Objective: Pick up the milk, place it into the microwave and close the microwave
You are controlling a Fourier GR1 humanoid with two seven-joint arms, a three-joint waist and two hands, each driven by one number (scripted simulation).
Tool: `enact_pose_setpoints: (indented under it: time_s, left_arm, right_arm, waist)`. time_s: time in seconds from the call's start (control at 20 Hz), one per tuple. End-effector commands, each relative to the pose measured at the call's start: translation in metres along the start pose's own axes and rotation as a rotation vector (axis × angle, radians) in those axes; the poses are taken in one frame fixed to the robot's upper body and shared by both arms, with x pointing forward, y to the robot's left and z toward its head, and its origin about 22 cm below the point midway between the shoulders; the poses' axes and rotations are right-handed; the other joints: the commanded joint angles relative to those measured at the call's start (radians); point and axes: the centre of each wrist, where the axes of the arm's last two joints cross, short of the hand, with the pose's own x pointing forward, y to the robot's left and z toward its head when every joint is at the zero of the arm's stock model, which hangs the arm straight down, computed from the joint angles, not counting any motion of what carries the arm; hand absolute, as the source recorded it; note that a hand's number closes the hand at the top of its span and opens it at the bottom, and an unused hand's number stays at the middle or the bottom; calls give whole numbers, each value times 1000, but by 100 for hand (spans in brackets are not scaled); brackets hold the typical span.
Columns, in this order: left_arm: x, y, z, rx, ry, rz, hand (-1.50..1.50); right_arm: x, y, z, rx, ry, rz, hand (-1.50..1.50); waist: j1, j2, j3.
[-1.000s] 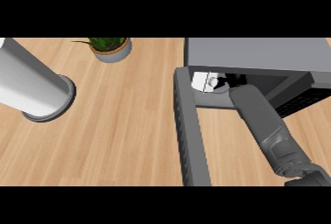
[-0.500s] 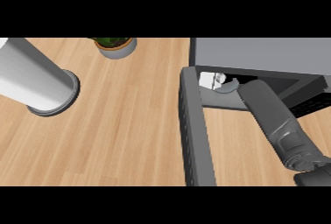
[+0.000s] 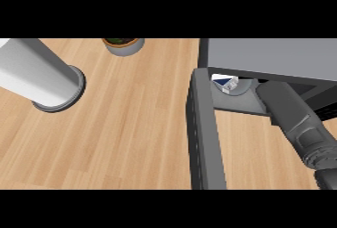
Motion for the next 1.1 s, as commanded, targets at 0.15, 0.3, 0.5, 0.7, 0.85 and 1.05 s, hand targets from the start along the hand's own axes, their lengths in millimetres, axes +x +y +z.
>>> enact_pose_setpoints:
  time_s: [0.15,0.3,0.5,0.7,0.85,1.05]
  left_arm:
    - [-2,4,-10,-2,2,-47,-150]
    - [-7,0,-8,-5,23,-43,-150]
    - [-14,-3,-15,-72,44,-17,-150]
    - [-13,-6,-19,-131,39,-4,-150]
    - [-22,-11,-26,-156,36,14,-150]
    - [-25,-12,-27,-224,43,28,-150]
  right_arm:
    - [18,7,-4,-14,-76,4,-150]
    - [11,2,-5,24,-83,-10,-150]
    - [29,16,-2,53,-119,-75,-150]
    - [23,2,-13,96,-143,-156,-150]
    - [41,11,-15,128,-131,-268,-150]
    - [35,21,0,145,-118,-382,-150]
  waist:
    - [2,0,5]
    - [9,2,4]
    - [7,1,4]
    - [4,-3,5]
    - [-6,-4,4]
    - [-24,-16,3]
